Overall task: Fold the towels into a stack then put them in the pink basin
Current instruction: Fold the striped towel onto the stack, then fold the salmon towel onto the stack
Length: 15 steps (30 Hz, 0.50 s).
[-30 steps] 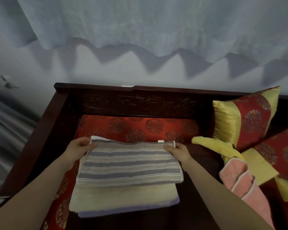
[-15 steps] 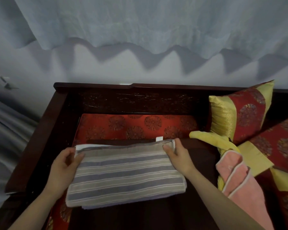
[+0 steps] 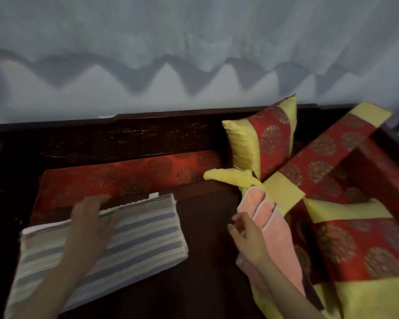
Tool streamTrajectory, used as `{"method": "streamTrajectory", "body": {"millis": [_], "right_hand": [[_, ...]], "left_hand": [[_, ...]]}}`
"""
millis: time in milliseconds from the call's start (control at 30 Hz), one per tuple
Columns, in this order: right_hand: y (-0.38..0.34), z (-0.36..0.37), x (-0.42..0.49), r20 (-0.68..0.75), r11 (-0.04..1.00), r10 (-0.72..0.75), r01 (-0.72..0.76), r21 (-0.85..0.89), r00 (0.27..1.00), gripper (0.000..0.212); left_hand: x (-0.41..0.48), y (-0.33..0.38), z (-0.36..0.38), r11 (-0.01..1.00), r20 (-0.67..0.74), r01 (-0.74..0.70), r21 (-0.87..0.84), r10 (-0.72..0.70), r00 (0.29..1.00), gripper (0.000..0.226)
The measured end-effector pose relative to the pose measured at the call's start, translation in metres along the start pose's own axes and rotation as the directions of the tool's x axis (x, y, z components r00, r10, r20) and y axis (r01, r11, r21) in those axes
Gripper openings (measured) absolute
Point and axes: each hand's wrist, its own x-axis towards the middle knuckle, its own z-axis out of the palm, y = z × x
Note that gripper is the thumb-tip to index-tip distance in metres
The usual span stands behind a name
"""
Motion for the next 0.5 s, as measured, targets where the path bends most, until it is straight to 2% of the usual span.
{"method": "streamTrajectory", "body": {"millis": [67,133,233,300,400,500], "right_hand": [[0.025,-0.015,-0.007,-0.002,0.976,-0.026,0.025,-0.216,1.000,0.023],[0.044,-0.027,-0.013,-0.008,0.917,0.025,-0.026,-0.398,1.000,0.033],[0.063,-0.040,-0.014,-0.048,0.855,0.108,-0.118,-0.506,0.993,0.046],[0.078,-0.048,-0.013,-0.080,0.855,0.160,-0.179,-0.486,0.984,0.051],[0.095,-0.059,-0.009,-0.125,0.904,0.226,-0.256,-0.343,0.966,0.050],[0.115,-0.073,-0.006,-0.147,0.933,0.269,-0.296,-0.205,0.952,0.051]], "left_hand": [[0.001,0.054,0.037,0.984,0.124,-0.111,-0.141,0.129,0.984,0.031],[0.001,0.107,0.079,0.949,0.230,-0.190,-0.250,0.249,0.941,0.029],[-0.006,0.172,0.139,0.919,0.390,-0.214,-0.332,0.340,0.856,0.029],[-0.014,0.208,0.173,0.924,0.519,-0.111,-0.367,0.302,0.800,0.029],[-0.023,0.239,0.209,0.934,0.676,0.154,-0.324,0.114,0.728,0.034],[-0.028,0.255,0.233,0.938,0.715,0.264,-0.223,-0.027,0.698,0.034]]}}
